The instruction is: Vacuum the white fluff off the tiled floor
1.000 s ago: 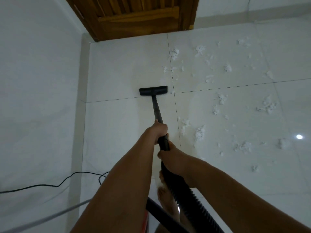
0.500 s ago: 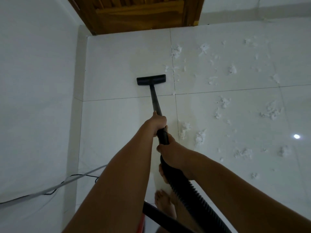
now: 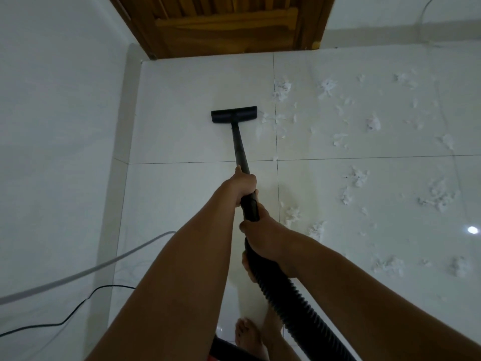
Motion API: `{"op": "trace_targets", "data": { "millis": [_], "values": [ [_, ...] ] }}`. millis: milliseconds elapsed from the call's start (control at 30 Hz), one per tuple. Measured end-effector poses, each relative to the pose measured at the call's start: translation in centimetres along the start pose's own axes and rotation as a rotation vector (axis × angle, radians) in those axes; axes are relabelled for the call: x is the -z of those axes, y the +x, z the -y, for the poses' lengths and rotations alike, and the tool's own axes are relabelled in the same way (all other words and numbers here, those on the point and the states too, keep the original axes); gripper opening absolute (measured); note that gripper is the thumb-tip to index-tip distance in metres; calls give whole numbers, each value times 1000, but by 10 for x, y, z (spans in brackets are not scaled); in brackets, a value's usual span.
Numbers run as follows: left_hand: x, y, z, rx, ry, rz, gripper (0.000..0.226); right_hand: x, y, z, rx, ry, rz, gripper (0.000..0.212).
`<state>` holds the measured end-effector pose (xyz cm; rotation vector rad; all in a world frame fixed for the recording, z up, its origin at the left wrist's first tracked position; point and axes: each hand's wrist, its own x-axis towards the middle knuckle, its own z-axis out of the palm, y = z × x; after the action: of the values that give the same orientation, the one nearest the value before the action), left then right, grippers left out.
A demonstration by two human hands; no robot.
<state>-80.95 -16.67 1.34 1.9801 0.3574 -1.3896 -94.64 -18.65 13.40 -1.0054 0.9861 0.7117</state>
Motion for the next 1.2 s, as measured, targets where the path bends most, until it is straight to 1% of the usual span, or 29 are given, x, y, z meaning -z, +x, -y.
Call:
{"op": "trace_targets", "data": {
  "millis": [167, 300, 400, 600, 733, 900, 1033, 1200],
  "values": [
    [-3, 2, -1, -5, 18, -3, 79, 7, -1, 2, 19, -41, 14, 71],
    [-4, -1, -4, 11, -4, 9, 76, 10, -10, 9, 2, -57, 44, 70],
    [5, -1, -13, 26, -68, 5, 72, 9, -9, 22, -7, -77, 57, 71],
    [34, 10, -38, 33, -89, -6, 67, 2, 7, 61, 38, -170, 54, 69],
    [61, 27, -63, 43, -137, -19, 63, -6, 33, 96, 63, -260, 41, 70],
    [103, 64, -104, 50, -84, -43, 67, -22, 70, 155, 87, -422, 6, 71],
    [140, 87, -142, 37, -59, -60, 70, -34, 87, 206, 42, -298, 9, 70],
    [178, 118, -182, 29, -30, -54, 67, -47, 108, 258, -13, -132, 33, 68]
  ]
}}
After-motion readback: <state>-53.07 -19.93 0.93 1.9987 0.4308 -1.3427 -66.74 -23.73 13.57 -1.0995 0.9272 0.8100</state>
